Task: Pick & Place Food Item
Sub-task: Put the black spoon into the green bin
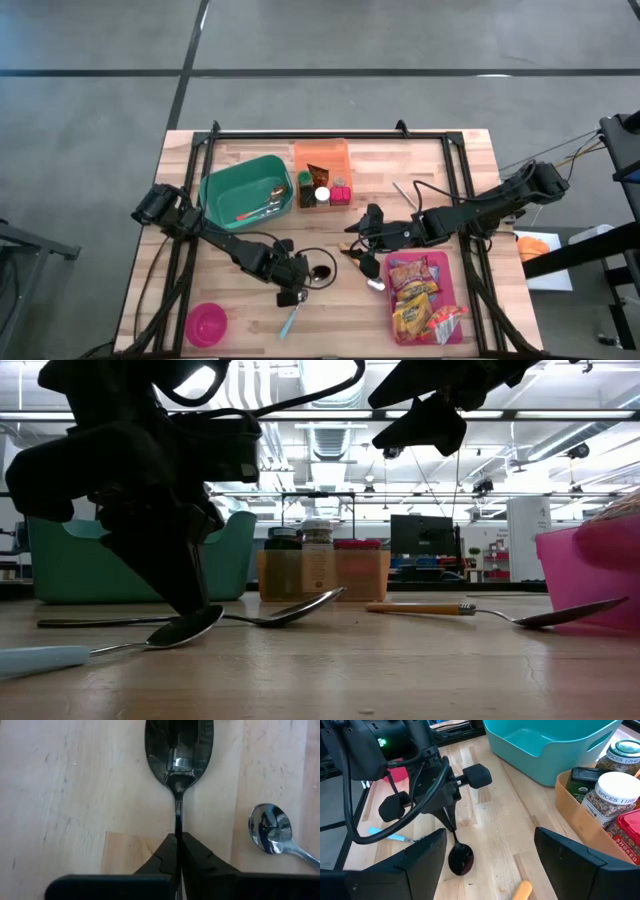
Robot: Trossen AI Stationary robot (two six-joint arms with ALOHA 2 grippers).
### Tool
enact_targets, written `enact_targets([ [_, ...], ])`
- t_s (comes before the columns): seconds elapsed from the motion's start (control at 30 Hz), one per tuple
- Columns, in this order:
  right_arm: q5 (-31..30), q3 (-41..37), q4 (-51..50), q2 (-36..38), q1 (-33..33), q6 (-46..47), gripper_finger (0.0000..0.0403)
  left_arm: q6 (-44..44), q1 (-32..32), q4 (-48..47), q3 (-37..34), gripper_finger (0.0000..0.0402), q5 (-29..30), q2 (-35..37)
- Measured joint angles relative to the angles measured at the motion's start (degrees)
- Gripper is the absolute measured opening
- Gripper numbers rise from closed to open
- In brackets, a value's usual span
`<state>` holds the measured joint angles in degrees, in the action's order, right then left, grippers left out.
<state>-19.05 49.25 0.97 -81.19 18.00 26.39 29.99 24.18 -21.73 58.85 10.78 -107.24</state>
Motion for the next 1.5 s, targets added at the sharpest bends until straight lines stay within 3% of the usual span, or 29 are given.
enact_targets([
  [0.33,0.0,0.0,-0.2,0.0,0.2,0.0,0.0299,0.5,0.0,-1.8,0.7,0.0001,1.4,0.6],
  [0.63,0.0,0.0,0.0,0.0,0.1,0.0,0.0299,3.0,-0.1,-16.7,5.2,0.0,2.8,6.2],
  [1.07,0.0,0.0,-0.2,0.0,0.1,0.0,0.0299,5.0,-1.2,-40.5,10.2,0.0,11.6,25.4],
  [1.27,0.0,0.0,-0.2,0.0,0.1,0.0,0.0299,4.8,-7.6,-45.6,7.7,0.0,12.4,32.8],
  [1.5,0.0,0.0,-0.2,0.0,0.1,0.0,0.0299,-2.7,-23.5,-48.8,4.1,0.0,11.7,34.5],
])
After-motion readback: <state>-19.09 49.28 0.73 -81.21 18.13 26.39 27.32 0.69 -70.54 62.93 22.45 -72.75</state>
